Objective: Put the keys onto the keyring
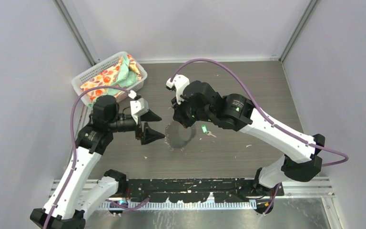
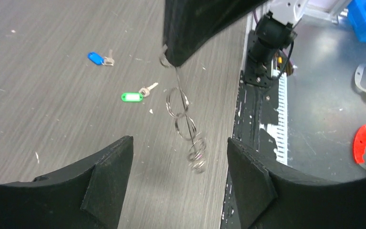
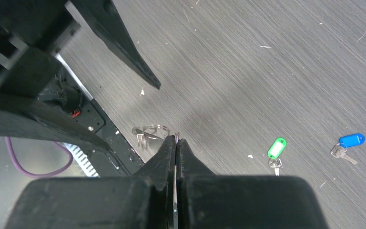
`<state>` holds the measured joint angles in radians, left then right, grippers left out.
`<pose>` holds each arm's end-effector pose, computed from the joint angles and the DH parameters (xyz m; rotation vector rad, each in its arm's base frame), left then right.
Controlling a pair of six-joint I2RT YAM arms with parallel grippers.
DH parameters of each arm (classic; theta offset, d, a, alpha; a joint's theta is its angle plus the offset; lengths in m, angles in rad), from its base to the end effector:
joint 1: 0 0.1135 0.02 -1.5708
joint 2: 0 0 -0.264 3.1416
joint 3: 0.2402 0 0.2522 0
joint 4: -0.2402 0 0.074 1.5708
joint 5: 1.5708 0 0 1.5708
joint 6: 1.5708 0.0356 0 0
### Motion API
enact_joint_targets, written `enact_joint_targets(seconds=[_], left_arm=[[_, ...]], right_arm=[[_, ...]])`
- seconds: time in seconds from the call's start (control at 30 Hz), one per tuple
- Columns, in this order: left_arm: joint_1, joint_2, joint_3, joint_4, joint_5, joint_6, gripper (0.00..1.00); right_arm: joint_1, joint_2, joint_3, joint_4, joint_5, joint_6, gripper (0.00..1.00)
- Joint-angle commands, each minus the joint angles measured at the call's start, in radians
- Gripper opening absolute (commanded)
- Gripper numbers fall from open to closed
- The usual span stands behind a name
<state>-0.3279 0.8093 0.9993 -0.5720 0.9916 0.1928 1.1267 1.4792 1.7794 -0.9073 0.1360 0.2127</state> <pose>0.1360 -0.0777 0.3749 1.0931 1.5611 -1.0475 0.1341 0.2705 0.4438 -0.9154 2.0423 0.6067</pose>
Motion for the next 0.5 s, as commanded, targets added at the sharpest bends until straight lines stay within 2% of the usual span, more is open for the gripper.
enact_joint_targets(seconds=[0.0, 0.23, 0.47], left_arm=[[-0.054, -0.018, -0.039, 0.061, -0.050, 0.075, 0.73], [-0.116, -0.018, -0.059, 0.167, -0.115, 0.026, 0.72], [-0.128, -0.042, -0.113, 0.200, -0.246, 0.096, 0.65]], right_arm=[[0.008, 0.018, 0.087, 0.010, 0.034, 0.062, 0.01], [0.014, 0.068, 0.147, -0.047, 0.032, 0.108, 0.01], [0.013, 0.087, 0.167, -0.072, -0.009, 0.121, 0.01]])
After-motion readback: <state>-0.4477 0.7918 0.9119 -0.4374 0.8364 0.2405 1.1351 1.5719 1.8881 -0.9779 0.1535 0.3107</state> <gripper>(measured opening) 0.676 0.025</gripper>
